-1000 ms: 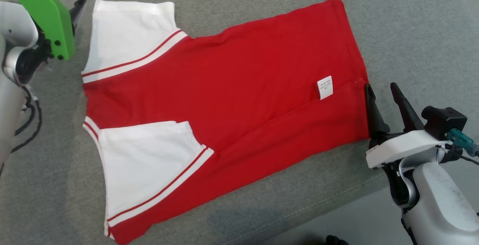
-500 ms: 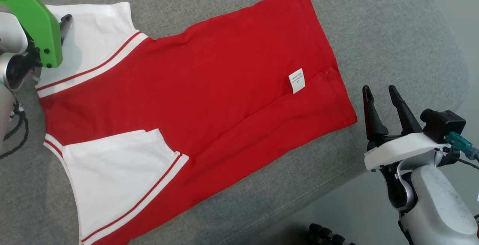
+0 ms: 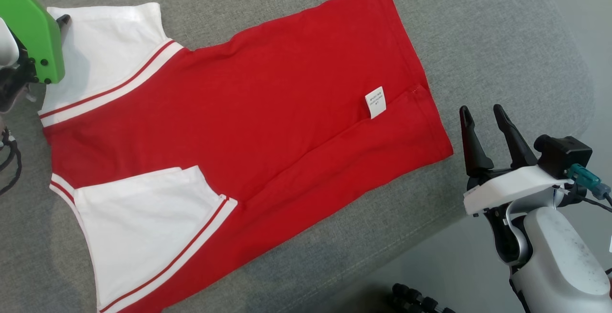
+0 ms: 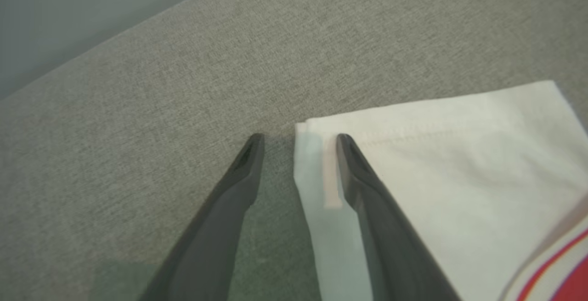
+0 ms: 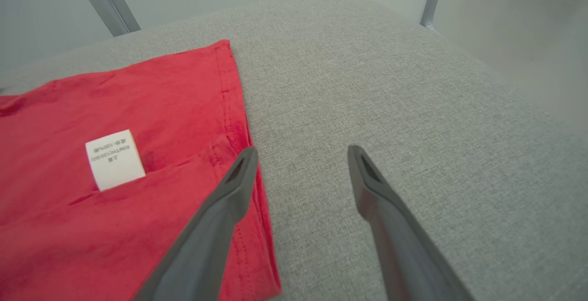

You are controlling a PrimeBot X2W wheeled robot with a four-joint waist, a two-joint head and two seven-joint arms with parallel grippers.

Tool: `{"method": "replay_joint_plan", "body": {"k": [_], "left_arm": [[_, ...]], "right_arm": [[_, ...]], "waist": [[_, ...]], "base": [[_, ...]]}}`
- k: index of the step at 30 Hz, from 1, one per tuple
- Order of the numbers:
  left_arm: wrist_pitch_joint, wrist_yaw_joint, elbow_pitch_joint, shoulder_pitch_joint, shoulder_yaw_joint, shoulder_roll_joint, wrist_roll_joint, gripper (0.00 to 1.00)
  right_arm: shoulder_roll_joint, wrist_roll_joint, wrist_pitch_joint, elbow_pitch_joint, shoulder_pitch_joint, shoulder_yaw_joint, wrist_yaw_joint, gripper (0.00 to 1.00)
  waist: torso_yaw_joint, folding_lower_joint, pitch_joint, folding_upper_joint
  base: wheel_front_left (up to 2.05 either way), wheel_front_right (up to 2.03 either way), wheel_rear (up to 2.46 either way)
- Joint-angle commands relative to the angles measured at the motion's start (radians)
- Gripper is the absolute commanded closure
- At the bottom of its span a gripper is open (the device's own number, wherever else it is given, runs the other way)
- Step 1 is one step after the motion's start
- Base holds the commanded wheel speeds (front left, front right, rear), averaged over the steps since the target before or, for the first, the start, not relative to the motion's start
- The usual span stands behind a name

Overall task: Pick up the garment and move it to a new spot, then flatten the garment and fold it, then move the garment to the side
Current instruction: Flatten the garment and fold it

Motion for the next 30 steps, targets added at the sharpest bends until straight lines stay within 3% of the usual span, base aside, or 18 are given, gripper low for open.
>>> {"method": "replay_joint_plan", "body": {"k": [1,2,7,8,11,12,21,30], "left_arm": [[0.002,-0.003,0.006,-0.014,-0.003,-0.003,-0.014,0.48],[0.005,-0.003,0.009,-0.013,-0.007,-0.005,-0.019,0.53],[0.005,-0.003,0.031,-0.018,-0.011,-0.005,-0.041,0.52],[0.002,-0.003,0.036,-0.02,-0.013,-0.005,-0.044,0.56],[-0.007,-0.003,0.051,-0.021,-0.02,-0.002,-0.047,0.82],[-0.014,-0.003,0.054,-0.023,-0.023,-0.003,-0.048,1.0],[-0.101,-0.003,0.019,-0.032,-0.019,-0.023,-0.088,1.0],[-0.181,-0.003,-0.07,-0.05,-0.045,-0.011,-0.121,1.0]], "right_arm": [[-0.004,-0.002,-0.001,-0.001,-0.009,0.001,-0.001,0.0],[-0.004,-0.003,-0.001,-0.001,-0.01,0.001,-0.001,0.0],[-0.003,-0.006,-0.001,0.001,-0.017,0.006,-0.001,0.0],[-0.003,-0.006,-0.001,0.001,-0.019,0.008,-0.001,0.0],[0.003,0.014,-0.001,-0.004,-0.027,0.013,-0.001,0.0],[0.002,0.02,-0.001,-0.006,-0.033,0.014,-0.001,0.0],[-0.028,0.09,-0.001,0.035,-0.161,0.082,-0.001,0.0],[-0.016,0.076,0.121,0.322,-0.46,0.134,-0.001,0.0]], "waist": [[-0.001,-0.0001,0.001,0.0],[-0.001,-0.0001,0.001,0.0],[-0.007,-0.0001,0.006,0.0],[-0.009,-0.0001,0.008,0.0],[-0.012,-0.0001,0.012,0.0],[-0.012,-0.0001,0.013,0.0],[0.022,-0.0001,-0.001,0.0],[0.09,-0.0001,0.008,0.0]], "base": [[0.0,0.0,0.0],[0.0,0.0,0.0],[0.0,0.0,0.0],[0.0,0.0,0.0],[0.0,0.0,0.0],[0.0,0.0,0.0],[0.0,0.0,0.0],[0.0,0.0,0.0]]}}
